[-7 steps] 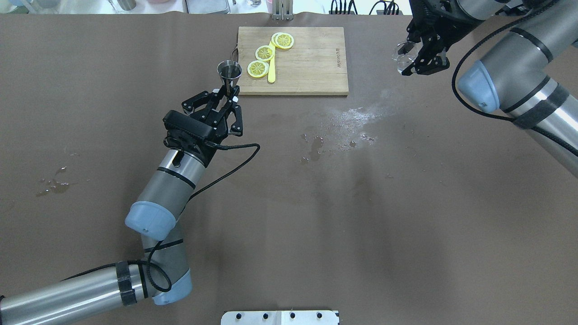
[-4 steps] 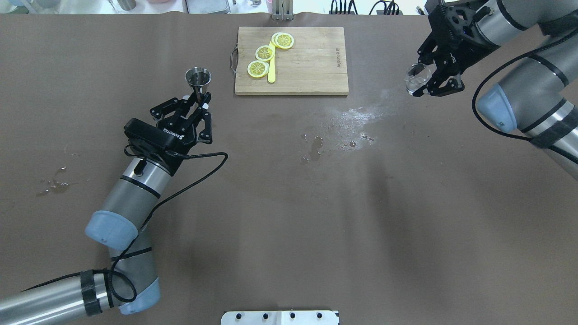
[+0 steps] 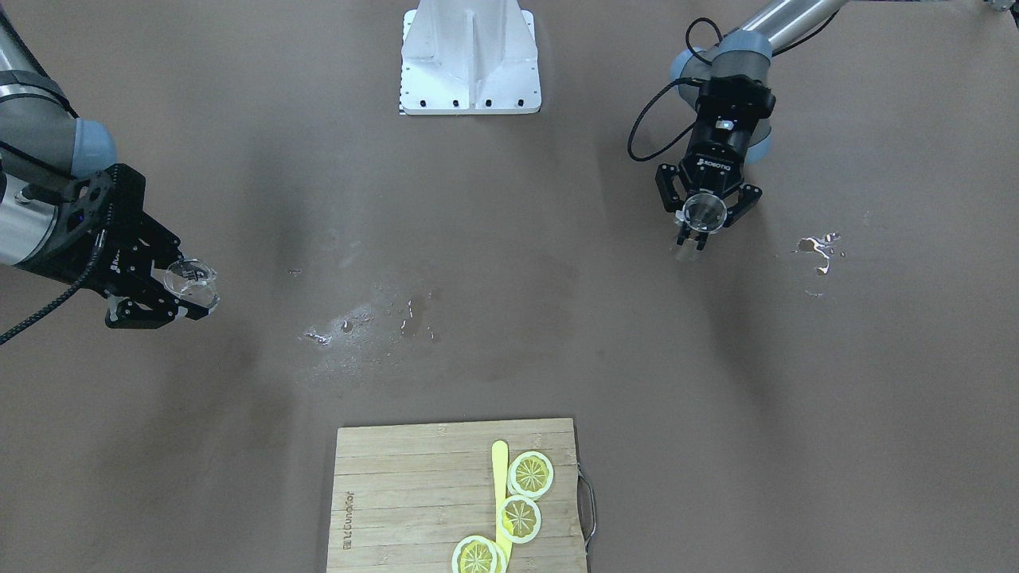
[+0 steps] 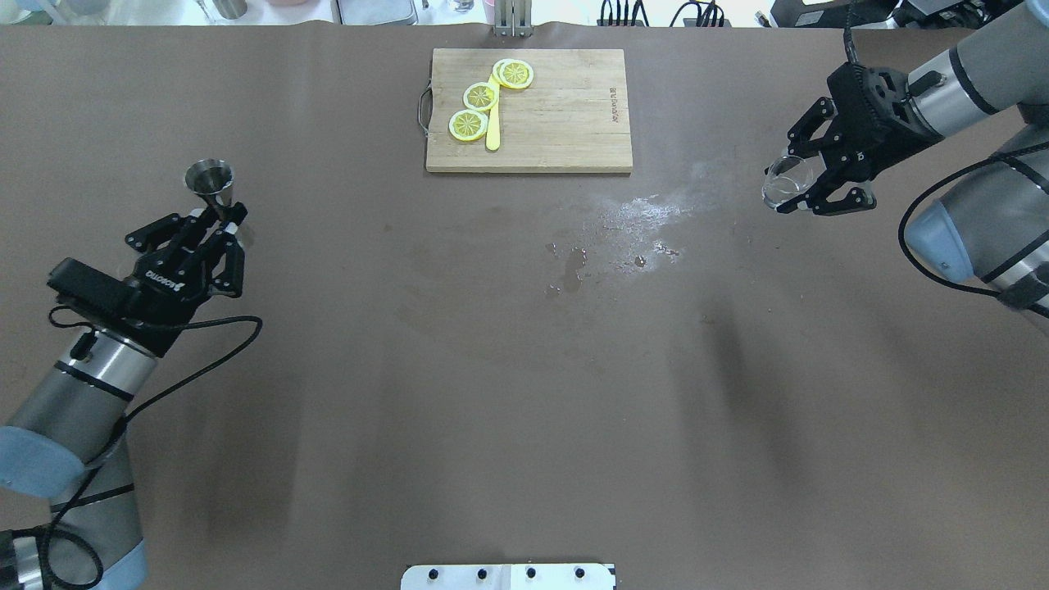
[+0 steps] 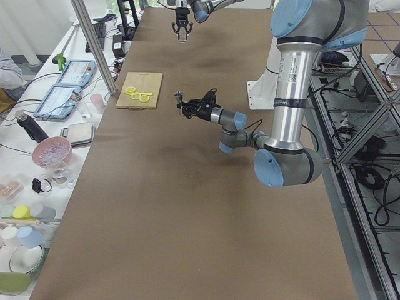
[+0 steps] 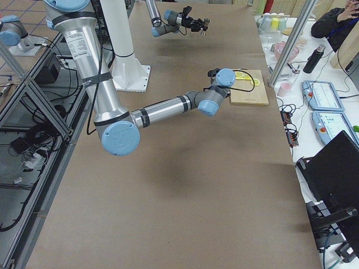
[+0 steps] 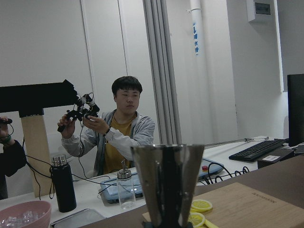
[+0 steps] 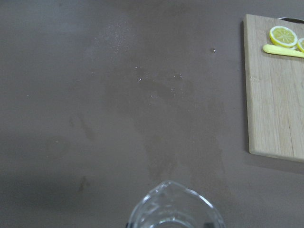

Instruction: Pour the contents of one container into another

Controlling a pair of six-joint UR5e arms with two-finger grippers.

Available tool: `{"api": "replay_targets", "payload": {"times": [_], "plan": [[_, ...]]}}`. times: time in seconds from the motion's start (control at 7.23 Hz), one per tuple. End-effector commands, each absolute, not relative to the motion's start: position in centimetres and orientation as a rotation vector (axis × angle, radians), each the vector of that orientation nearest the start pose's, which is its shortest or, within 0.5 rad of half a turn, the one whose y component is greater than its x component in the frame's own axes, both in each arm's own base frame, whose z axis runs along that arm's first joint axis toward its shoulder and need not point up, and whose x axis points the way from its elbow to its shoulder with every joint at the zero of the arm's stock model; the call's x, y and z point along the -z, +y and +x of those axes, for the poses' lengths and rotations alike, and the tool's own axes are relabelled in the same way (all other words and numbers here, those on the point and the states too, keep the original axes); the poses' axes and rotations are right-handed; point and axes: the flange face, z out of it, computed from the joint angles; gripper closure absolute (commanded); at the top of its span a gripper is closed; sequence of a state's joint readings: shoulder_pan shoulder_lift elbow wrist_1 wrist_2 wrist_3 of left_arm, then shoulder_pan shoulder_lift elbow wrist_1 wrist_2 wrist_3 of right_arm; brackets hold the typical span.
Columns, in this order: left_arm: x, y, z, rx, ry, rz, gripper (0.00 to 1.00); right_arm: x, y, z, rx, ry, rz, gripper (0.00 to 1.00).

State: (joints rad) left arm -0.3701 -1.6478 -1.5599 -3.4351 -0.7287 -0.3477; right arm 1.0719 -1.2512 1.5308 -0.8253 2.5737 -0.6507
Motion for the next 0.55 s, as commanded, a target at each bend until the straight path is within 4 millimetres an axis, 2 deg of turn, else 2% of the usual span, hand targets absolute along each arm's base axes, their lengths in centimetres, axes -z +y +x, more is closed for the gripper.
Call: {"api": "replay_targets", "payload": {"times": [0.0,0.14,0.28,0.41], "plan": [[-50.0,-33.6,29.8,0.22,0.835,1.584,1.0,-44.0,-55.1,-25.1,1.462,-0.95,1.174,1.0],[-52.5,-33.0,27.8,0.295,0.891,1.525,1.0,-46.2,-54.7,-25.6,1.446,-0.973,1.19,1.0],[-53.0,-33.0,26.9,0.362,0.857,1.511,1.0,-47.7,-54.2,-26.4,1.438,-0.994,1.194,1.0],[-53.5,-33.2,26.7,0.39,0.803,1.493,1.0,-48.3,-54.0,-26.7,1.438,-1.002,1.197,1.0]]}}
